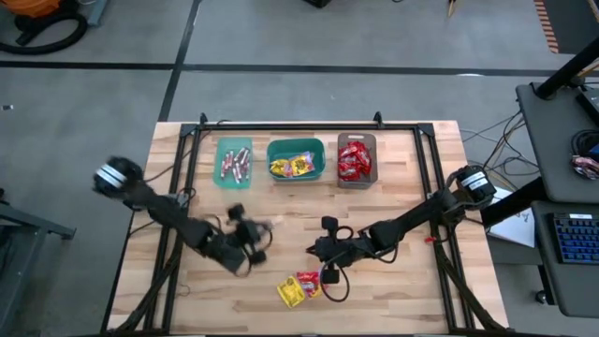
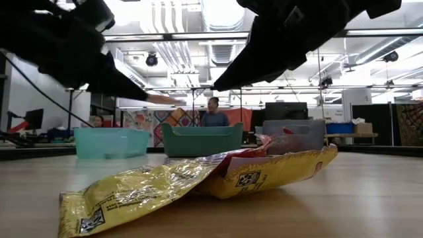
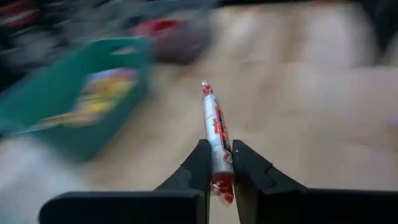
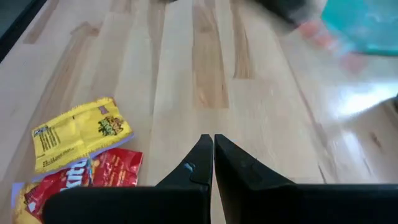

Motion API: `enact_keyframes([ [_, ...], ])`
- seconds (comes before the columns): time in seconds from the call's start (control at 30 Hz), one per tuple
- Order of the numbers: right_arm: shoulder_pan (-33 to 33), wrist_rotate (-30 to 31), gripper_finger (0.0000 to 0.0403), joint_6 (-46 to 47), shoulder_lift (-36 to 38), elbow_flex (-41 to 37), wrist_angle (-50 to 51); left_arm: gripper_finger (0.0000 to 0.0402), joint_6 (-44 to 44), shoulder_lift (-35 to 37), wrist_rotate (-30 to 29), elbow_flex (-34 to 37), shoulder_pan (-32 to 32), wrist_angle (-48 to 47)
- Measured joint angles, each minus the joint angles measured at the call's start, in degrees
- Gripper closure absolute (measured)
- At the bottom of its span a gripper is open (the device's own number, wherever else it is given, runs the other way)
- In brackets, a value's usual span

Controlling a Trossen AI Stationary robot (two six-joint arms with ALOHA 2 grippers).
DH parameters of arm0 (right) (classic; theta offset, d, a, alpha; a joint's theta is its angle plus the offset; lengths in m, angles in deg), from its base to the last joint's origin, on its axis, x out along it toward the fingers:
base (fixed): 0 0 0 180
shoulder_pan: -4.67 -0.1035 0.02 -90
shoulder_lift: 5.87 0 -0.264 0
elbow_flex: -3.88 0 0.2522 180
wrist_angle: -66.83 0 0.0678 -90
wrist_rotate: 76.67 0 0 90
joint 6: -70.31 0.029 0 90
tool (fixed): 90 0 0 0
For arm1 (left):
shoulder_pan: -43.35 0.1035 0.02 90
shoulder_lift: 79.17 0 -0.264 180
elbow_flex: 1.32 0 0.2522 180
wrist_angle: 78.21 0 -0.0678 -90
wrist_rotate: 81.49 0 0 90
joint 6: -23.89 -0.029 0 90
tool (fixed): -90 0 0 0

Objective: Sort candy
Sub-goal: Put the white candy into the blue bin

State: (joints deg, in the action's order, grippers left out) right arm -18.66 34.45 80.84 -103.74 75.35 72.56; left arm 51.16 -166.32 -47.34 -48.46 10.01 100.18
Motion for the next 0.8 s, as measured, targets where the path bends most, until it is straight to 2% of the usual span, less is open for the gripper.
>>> enact_keyframes([
  [0.17,0.02,0.0,0.0394,0.41,0.16,0.0,0.0,0.0389,11.19,15.52,-2.88,0.15,9.65,-32.03],
  [0.23,0.02,0.0,0.0394,0.92,0.16,0.0,0.06,0.0389,13.58,19.8,-2.12,0.46,15.91,-41.16],
  [0.3,0.02,0.0,0.0394,1.46,0.16,0.0,0.04,0.0385,12.83,22.94,-0.72,1.47,23.49,-45.9],
  [0.4,0.02,0.0,0.0394,1.47,0.16,0.0,0.06,0.0382,5.67,25.55,7.44,3.96,36.91,-45.69],
  [0.53,0.02,-0.02,0.0394,1.76,0.16,0.0,0.08,0.0366,-4.88,26.42,20.9,6.24,50.26,-37.41],
  [0.63,0.19,-0.03,0.0394,2.8,0.16,0.0,0.24,0.0337,-8.67,26.07,23.93,6.42,54.7,-35.44],
  [0.8,0.86,-0.78,0.0394,6.35,1.02,0.0,1.42,0.0287,-10.28,26.1,23.62,4.7,55.0,-36.18],
])
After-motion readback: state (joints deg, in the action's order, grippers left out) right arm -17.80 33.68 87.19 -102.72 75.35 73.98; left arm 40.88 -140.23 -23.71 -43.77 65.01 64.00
